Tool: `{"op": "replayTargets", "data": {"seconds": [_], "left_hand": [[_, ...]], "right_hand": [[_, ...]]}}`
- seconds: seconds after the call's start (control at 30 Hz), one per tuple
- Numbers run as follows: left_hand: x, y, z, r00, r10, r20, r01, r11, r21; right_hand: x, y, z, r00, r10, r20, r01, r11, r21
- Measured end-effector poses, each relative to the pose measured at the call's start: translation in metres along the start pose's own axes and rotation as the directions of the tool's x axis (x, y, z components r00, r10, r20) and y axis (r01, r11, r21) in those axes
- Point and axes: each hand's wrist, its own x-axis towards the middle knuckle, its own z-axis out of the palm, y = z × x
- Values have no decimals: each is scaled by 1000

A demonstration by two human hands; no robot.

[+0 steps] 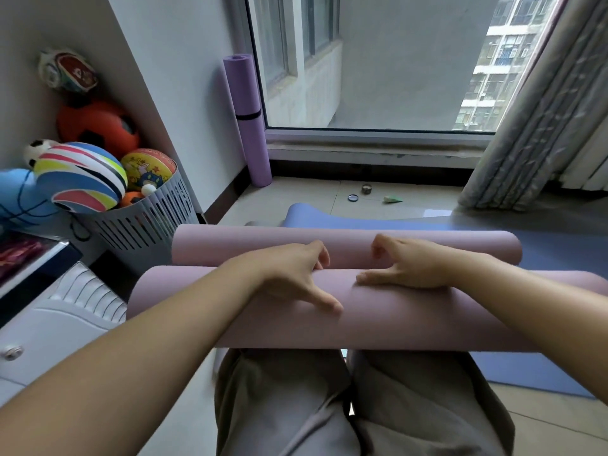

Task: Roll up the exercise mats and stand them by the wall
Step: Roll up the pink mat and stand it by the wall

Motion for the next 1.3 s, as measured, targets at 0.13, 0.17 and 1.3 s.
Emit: {"op": "replayTargets", "data": {"seconds": [0.13, 0.17, 1.3], "left_hand": [[6, -7, -3, 1000, 5, 2, -4, 997, -74], [8, -8, -4, 1000, -3, 12, 4, 995, -101], [-67, 6, 48, 975, 155, -159, -113, 962, 248]], "right_hand": [[-10, -22, 4, 982, -130, -141, 104, 978, -179], [-14, -28, 10, 965, -186, -185, 138, 960, -246], [-74, -47, 29, 943, -331, -38, 307, 906, -290]]}}
